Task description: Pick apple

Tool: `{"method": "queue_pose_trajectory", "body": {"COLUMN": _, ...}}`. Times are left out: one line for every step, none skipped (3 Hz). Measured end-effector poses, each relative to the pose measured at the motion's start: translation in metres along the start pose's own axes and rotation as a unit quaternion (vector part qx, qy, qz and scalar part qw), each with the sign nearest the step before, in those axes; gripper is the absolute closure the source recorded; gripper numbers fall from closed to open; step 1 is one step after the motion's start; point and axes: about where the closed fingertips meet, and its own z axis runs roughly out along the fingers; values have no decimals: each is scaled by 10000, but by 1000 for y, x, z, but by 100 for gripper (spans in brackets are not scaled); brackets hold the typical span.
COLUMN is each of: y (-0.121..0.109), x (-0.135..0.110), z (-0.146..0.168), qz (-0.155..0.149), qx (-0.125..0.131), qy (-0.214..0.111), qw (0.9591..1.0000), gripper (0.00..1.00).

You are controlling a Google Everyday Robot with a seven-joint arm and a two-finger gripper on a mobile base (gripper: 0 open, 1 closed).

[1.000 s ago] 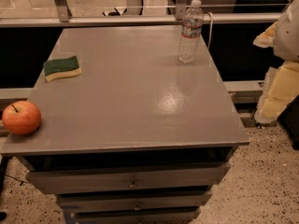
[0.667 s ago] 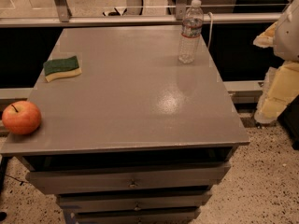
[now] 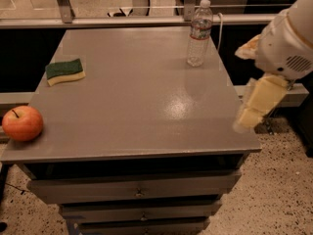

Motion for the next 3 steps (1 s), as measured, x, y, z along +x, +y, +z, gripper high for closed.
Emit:
{"method": "queue_pose_trajectory", "body": {"y": 11, "x": -57, "z": 51, "qz": -107, "qx": -406, "qy": -1026, "qw": 9938, "gripper": 0}}
{"method": "queue_pose_trajectory", "body": {"y": 34, "x": -117, "z": 89, "qz": -146, "qx": -854, "qy": -2018, "qw": 9756, "gripper": 0}}
{"method": "queue_pose_trajectory", "body": {"y": 60, "x": -180, "z": 104, "qz": -130, "qx": -1259, "qy": -2934, "qw": 9476, "gripper": 0}}
